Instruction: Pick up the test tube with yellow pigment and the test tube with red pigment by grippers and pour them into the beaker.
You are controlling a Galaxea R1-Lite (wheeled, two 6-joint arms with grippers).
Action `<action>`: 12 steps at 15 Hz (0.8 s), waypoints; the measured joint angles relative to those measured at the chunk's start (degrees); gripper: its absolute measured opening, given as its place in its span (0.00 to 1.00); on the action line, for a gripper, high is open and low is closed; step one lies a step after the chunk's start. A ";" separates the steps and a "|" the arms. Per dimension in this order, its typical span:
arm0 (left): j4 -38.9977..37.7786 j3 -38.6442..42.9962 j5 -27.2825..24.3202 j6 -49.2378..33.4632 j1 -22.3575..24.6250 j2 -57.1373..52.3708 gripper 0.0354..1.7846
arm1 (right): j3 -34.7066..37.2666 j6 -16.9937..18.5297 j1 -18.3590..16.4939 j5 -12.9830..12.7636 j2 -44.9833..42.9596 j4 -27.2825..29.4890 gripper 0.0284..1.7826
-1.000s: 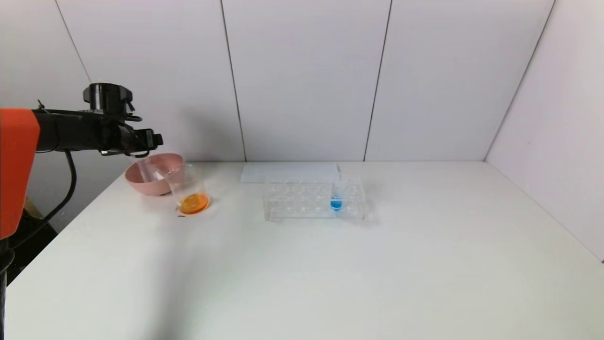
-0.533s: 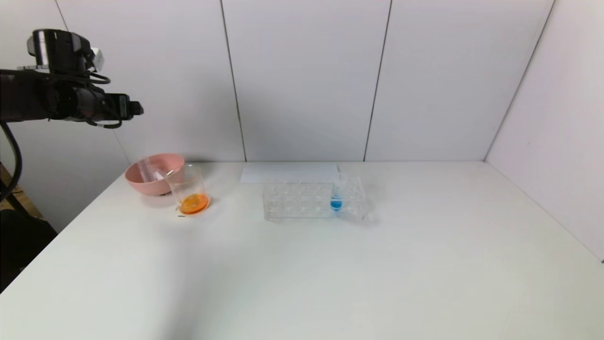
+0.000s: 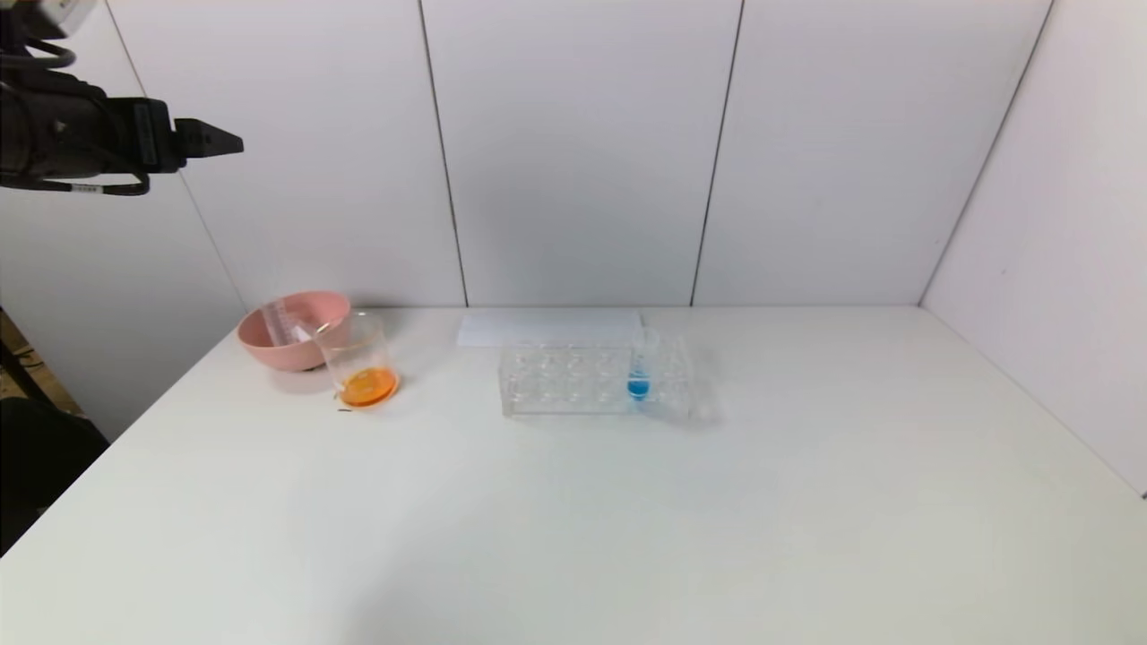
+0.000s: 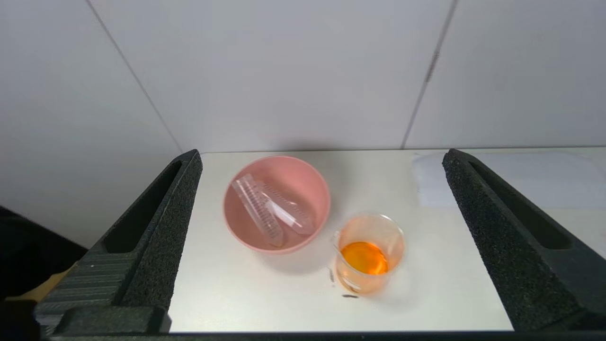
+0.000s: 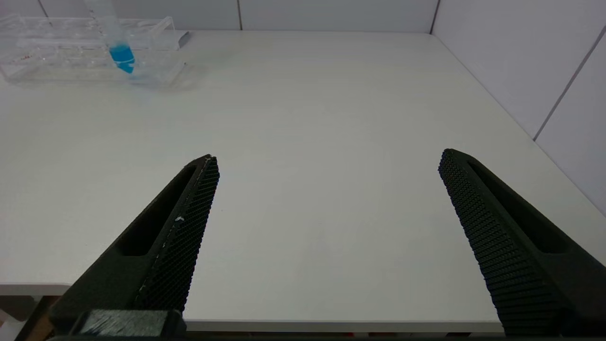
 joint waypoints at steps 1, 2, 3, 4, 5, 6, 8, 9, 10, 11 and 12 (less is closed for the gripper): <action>0.02 2.04 -2.49 0.11 0.05 -3.12 1.00 | 0.00 -0.02 0.00 0.02 0.00 0.00 0.95; 0.05 4.05 -5.05 0.32 0.13 -6.53 1.00 | 0.00 -0.02 0.00 0.00 0.00 0.00 0.95; 0.27 6.01 -7.25 0.85 0.17 -9.70 1.00 | 0.00 -0.02 0.00 0.02 0.00 0.00 0.95; 0.94 7.96 -9.05 1.95 0.17 -12.81 1.00 | 0.00 0.00 0.00 0.02 0.00 0.00 0.95; 2.28 9.75 -10.48 3.57 0.17 -15.79 1.00 | 0.00 0.00 0.00 0.02 0.00 0.00 0.95; 3.99 11.25 -11.75 5.47 0.16 -18.80 1.00 | 0.00 0.00 0.00 0.02 0.00 0.00 0.95; 7.96 13.14 -12.91 8.64 -0.02 -24.23 1.00 | 0.00 -0.02 0.00 0.02 0.00 0.00 0.95; 9.75 13.79 -13.09 9.81 -0.38 -26.71 1.00 | 0.00 0.00 0.00 0.00 0.00 0.00 0.95; 11.37 14.31 -13.13 10.67 -1.24 -29.16 1.00 | 0.00 0.00 0.00 0.00 0.00 0.00 0.95; 13.31 14.93 -13.12 11.08 -2.90 -31.78 1.00 | 0.00 -0.02 0.00 0.02 0.00 0.00 0.95; 14.75 15.54 -13.02 11.33 -4.38 -33.99 1.00 | 0.00 -0.02 0.00 0.02 0.00 0.00 0.95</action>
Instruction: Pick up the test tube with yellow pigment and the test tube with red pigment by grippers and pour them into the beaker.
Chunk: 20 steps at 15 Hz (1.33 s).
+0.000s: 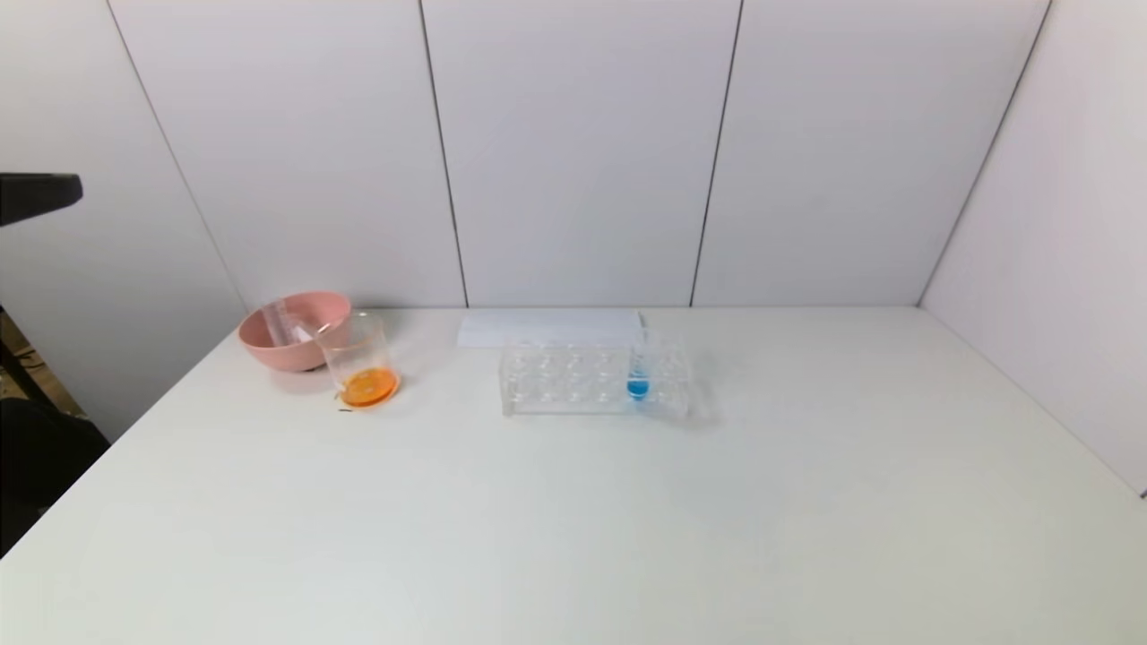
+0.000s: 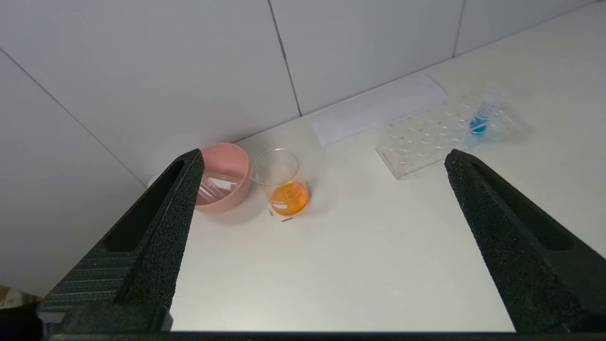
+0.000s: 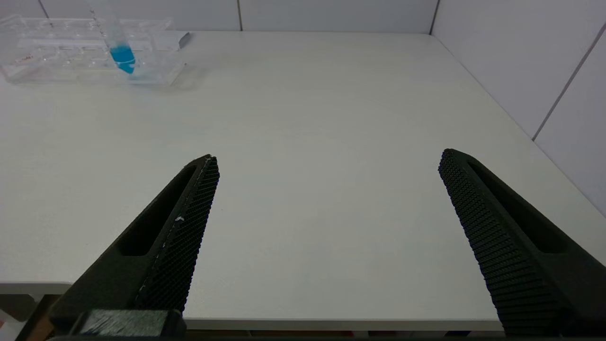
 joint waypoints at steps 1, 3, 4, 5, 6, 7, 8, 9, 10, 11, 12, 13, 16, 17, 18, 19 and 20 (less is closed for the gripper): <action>1.16 0.69 0.09 0.02 -0.98 -2.36 1.00 | 0.00 0.02 0.00 0.00 0.00 0.00 0.95; 1.87 2.16 0.28 0.09 -1.91 -7.19 1.00 | 0.00 0.02 0.00 -0.02 0.00 0.00 0.95; 2.19 2.90 0.34 0.07 -2.18 -9.62 1.00 | 0.00 0.02 0.00 -0.02 0.00 0.00 0.95; 3.02 3.62 0.37 0.09 -2.63 -12.13 1.00 | 0.00 0.02 0.00 0.00 0.00 0.00 0.95; 4.43 4.24 0.52 0.11 -3.52 -14.52 1.00 | 0.00 0.02 0.00 0.00 0.00 0.00 0.95; 5.73 4.78 0.95 0.38 -4.35 -16.54 1.00 | 0.00 0.02 0.00 -0.02 0.00 0.00 0.95; 6.41 5.41 1.96 1.23 -5.01 -18.82 1.00 | 0.00 0.00 0.00 0.00 0.00 0.00 0.95; 6.80 6.07 3.36 2.39 -5.45 -21.38 1.00 | 0.00 0.02 0.00 0.00 0.00 0.00 0.95; 7.08 6.60 4.61 3.06 -5.69 -23.84 1.00 | 0.00 0.02 0.00 0.00 0.00 0.00 0.95; 7.55 6.95 5.33 3.44 -5.86 -26.32 1.00 | 0.00 0.02 0.00 0.00 0.00 0.00 0.95; 8.42 7.20 5.74 3.72 -5.92 -28.83 1.00 | 0.00 0.00 0.00 0.00 0.00 0.00 0.95; 9.50 7.34 5.90 3.94 -5.92 -30.95 1.00 | 0.00 0.02 0.00 0.01 0.00 0.00 0.95; 13.17 7.67 5.88 4.18 -4.44 -36.66 1.00 | 0.00 0.02 0.00 0.01 0.00 0.00 0.95; 13.45 7.86 5.79 4.27 -3.57 -38.71 1.00 | 0.00 0.02 0.00 0.00 0.00 0.00 0.95; 13.53 8.35 5.71 4.49 -2.78 -40.72 1.00 | 0.00 0.02 0.00 0.00 0.00 0.00 0.95; 13.42 9.20 5.66 5.29 -2.18 -42.67 1.00 | 0.00 0.02 0.00 0.00 0.00 0.00 0.95; 13.12 10.26 5.80 7.46 -1.79 -44.30 1.00 | 0.00 0.02 0.00 0.00 0.00 0.00 0.95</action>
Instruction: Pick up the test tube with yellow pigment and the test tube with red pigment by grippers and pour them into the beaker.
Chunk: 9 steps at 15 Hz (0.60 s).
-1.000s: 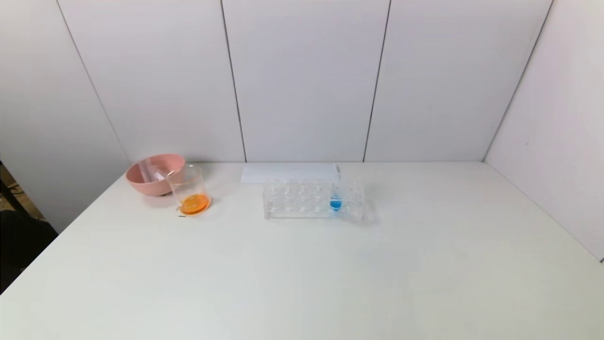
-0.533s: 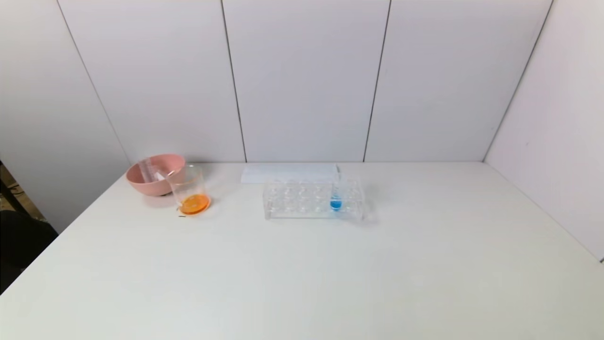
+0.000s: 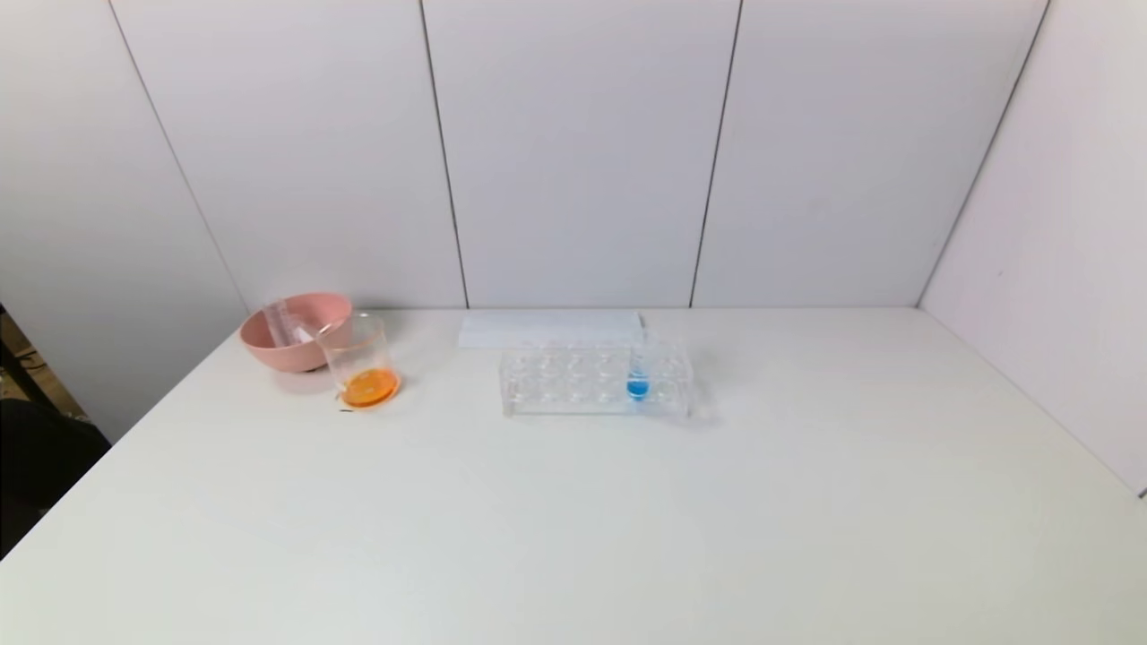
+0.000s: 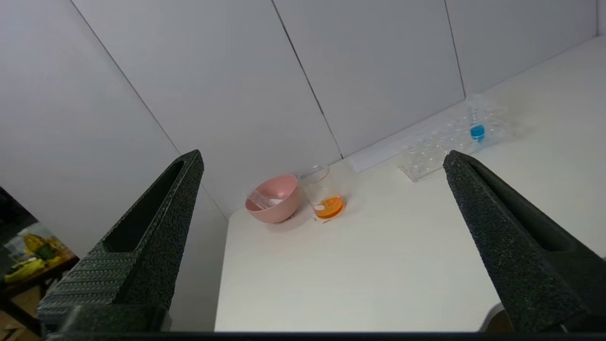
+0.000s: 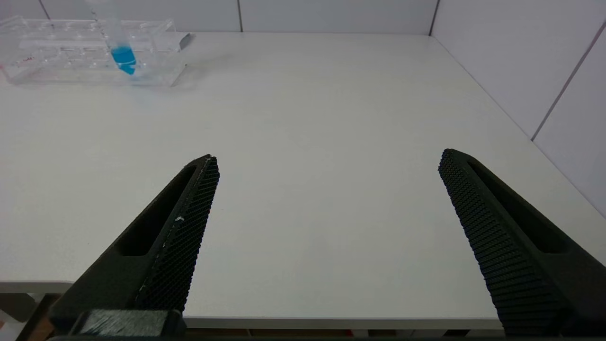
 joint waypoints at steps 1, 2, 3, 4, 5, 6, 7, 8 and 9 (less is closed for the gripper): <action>-0.80 1.56 0.51 3.69 0.13 -1.51 1.00 | 0.00 0.00 0.00 0.00 0.00 0.00 0.95; -2.35 3.72 1.34 6.92 0.18 -2.76 1.00 | 0.00 0.02 0.00 -0.02 0.00 0.00 0.95; -4.61 6.56 2.52 8.87 0.18 -3.94 1.00 | 0.00 -0.02 0.00 0.00 0.00 0.00 0.95; -8.08 10.65 3.80 9.30 0.13 -5.25 1.00 | 0.00 0.00 0.00 0.00 0.00 0.00 0.95; -11.89 15.81 4.71 9.00 0.10 -6.52 1.00 | 0.00 -0.02 0.00 -0.02 0.00 0.00 0.95; -16.57 21.60 5.21 8.34 -0.01 -7.77 1.00 | 0.00 0.00 0.00 0.00 0.00 0.00 0.95; -22.27 27.94 5.49 7.67 -0.12 -9.01 1.00 | 0.00 0.02 0.00 0.00 0.00 0.00 0.95; -28.01 33.90 5.56 7.18 -0.22 -9.95 1.00 | 0.00 0.00 0.00 0.00 0.00 0.00 0.95; -33.72 40.09 5.53 6.86 -0.26 -10.72 1.00 | 0.00 0.00 0.00 0.00 0.00 0.00 0.95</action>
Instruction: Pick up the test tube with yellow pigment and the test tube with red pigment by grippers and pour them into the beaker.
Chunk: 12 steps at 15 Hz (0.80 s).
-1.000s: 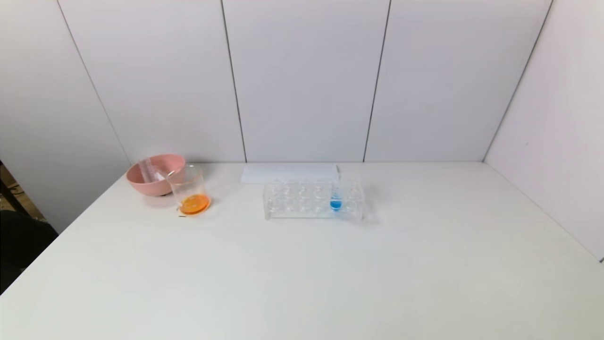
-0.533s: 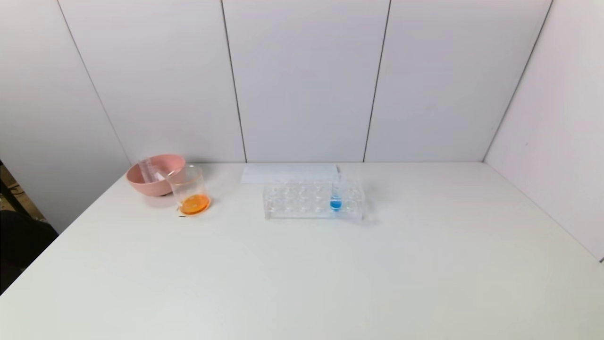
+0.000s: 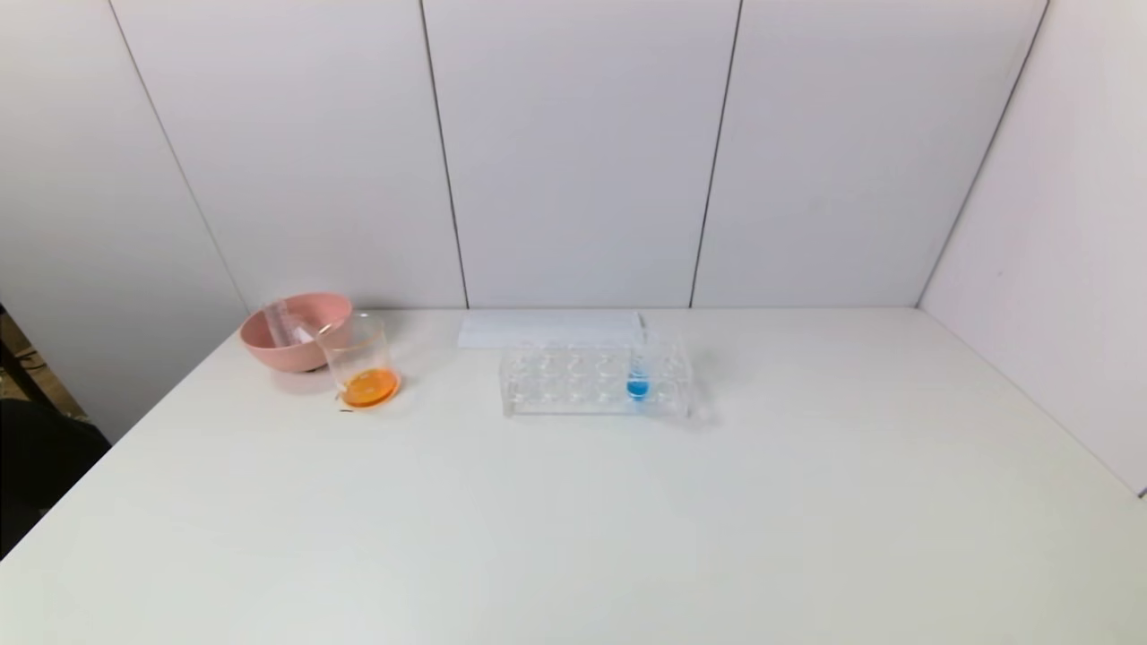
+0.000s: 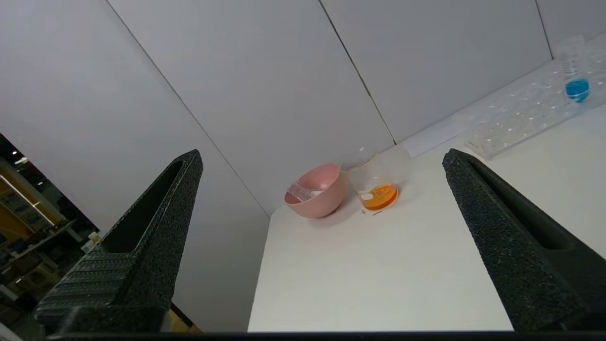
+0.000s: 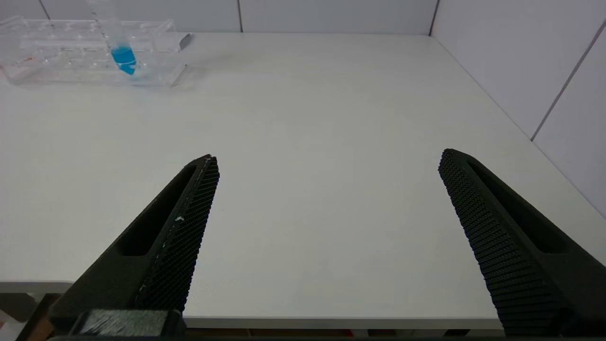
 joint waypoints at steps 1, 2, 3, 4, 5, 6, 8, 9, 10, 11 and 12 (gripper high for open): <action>-6.10 6.60 0.00 -0.29 -0.02 -0.63 1.00 | 0.00 0.02 0.00 0.00 0.00 0.00 0.95; -11.56 12.57 -0.05 -0.46 -0.07 -1.11 1.00 | 0.00 0.02 0.00 0.00 0.00 0.00 0.95; -16.38 17.43 -0.06 -0.55 -0.16 -1.46 1.00 | 0.00 0.00 0.00 0.00 0.00 0.00 0.95; -19.60 20.76 -0.09 -0.93 -0.30 -1.79 1.00 | 0.00 0.00 0.00 0.01 0.00 0.00 0.95; -19.77 22.27 -0.13 -1.51 -0.38 -2.01 1.00 | 0.00 0.00 0.00 0.01 0.00 0.00 0.95; -17.35 23.03 -0.22 -2.04 -0.41 -2.16 1.00 | 0.00 0.00 0.00 0.00 0.00 0.00 0.95; -10.73 23.66 1.18 -1.87 -0.49 -2.23 1.00 | 0.00 -0.02 0.00 0.00 0.00 0.00 0.95; -8.94 23.74 2.21 -1.95 -0.49 -2.26 1.00 | 0.00 -0.02 0.00 0.01 0.00 0.00 0.95; -6.72 23.76 3.36 -2.30 -0.49 -2.26 1.00 | 0.00 0.00 0.00 0.01 0.00 0.00 0.95; -3.34 23.56 4.16 -2.83 -0.49 -2.28 1.00 | 0.00 0.00 0.00 0.00 0.00 0.00 0.95; -1.65 23.32 4.46 -3.69 -0.49 -2.28 1.00 | 0.00 -0.02 0.00 0.00 0.00 0.00 0.95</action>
